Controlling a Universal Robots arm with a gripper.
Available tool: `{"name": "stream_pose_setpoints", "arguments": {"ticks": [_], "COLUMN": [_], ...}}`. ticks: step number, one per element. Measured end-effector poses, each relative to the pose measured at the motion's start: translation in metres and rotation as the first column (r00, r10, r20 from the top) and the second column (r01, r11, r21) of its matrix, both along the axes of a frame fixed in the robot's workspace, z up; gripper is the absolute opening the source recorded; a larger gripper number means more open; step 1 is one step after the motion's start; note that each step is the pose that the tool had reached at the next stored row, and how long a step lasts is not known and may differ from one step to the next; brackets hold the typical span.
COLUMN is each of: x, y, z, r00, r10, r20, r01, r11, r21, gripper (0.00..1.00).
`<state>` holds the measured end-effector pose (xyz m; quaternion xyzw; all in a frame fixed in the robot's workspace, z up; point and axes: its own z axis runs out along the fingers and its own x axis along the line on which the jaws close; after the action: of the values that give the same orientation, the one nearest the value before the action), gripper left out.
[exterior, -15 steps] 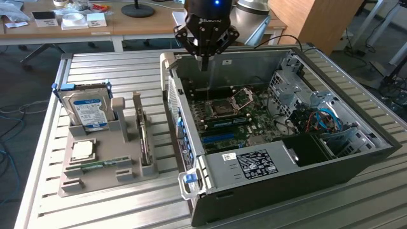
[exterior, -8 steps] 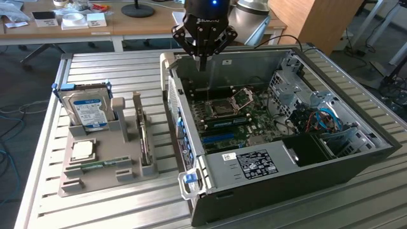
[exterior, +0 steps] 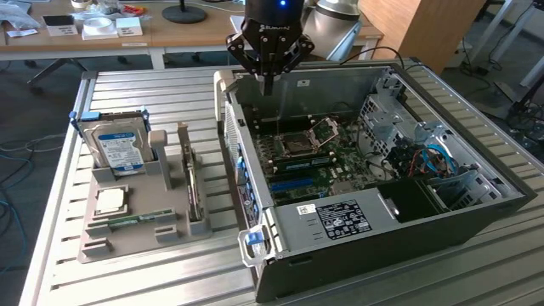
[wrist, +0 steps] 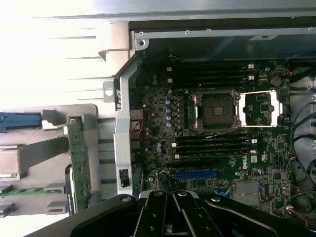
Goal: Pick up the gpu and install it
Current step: 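Reach for the gpu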
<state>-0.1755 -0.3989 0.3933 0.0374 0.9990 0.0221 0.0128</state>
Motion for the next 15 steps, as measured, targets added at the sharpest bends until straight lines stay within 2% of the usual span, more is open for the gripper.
{"name": "stream_pose_setpoints", "arguments": {"ticks": [15], "x": [-0.008], "y": [0.0], "z": [0.0], "r00": [1.0], "r10": [0.0], "r20": [0.0], "r01": [0.0], "r11": [1.0], "r21": [0.0], "gripper": [0.11]}}
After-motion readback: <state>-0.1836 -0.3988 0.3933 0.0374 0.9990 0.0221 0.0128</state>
